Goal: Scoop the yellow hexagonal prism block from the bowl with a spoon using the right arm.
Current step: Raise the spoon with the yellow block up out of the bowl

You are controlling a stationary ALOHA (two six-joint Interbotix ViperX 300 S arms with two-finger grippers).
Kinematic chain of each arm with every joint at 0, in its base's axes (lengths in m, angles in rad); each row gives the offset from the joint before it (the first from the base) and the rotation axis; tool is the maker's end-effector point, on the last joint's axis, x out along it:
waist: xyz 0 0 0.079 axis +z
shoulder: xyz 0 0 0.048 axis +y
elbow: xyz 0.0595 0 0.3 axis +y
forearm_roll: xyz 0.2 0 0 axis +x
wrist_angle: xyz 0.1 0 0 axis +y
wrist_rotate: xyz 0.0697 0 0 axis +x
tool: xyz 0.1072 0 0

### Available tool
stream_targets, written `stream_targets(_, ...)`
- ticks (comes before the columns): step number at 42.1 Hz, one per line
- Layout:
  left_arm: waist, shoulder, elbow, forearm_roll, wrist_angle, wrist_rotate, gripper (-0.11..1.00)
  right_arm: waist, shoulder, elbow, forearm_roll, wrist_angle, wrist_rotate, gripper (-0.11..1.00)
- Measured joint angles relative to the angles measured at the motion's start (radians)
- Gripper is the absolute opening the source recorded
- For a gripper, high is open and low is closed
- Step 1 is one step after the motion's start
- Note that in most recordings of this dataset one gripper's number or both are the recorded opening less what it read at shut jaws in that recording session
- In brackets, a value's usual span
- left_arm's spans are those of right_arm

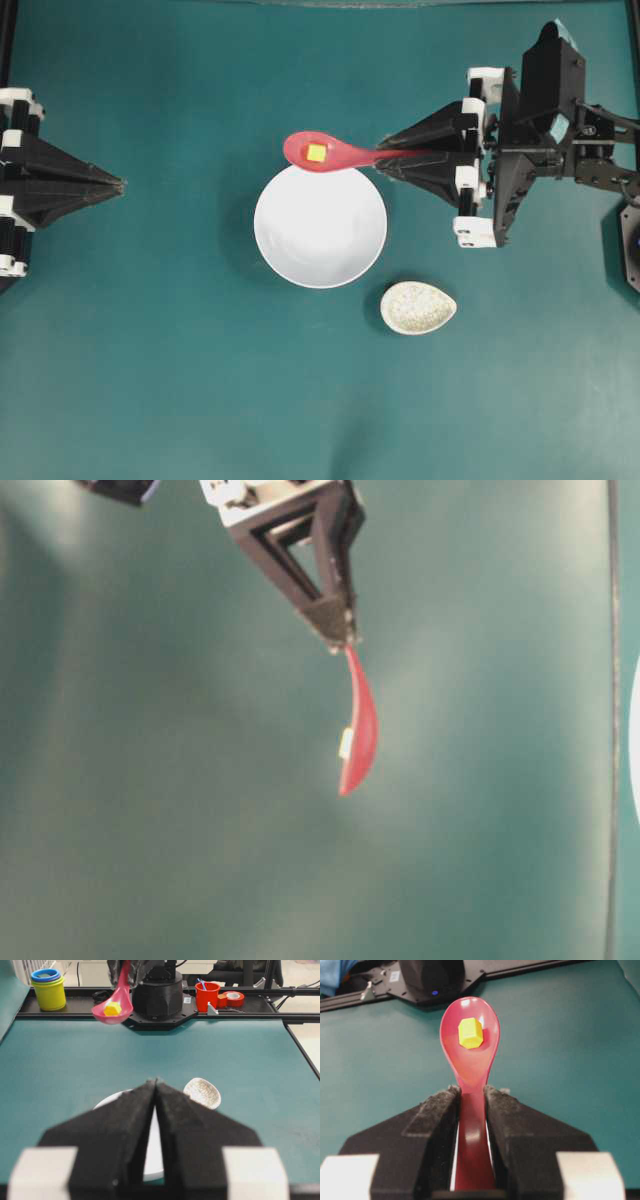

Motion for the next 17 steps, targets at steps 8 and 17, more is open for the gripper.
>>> stream_targets(8, 0.000, -0.006, 0.000, 0.002, -0.002, 0.003, 0.07, 0.000, 0.000, 0.000, 0.000, 0.032, 0.000, 0.24)
stream_targets(17, 0.000, -0.012, 0.000, 0.000, 0.002, -0.006, 0.07, 0.000, 0.000, 0.000, 0.000, 0.041, 0.000, 0.24)
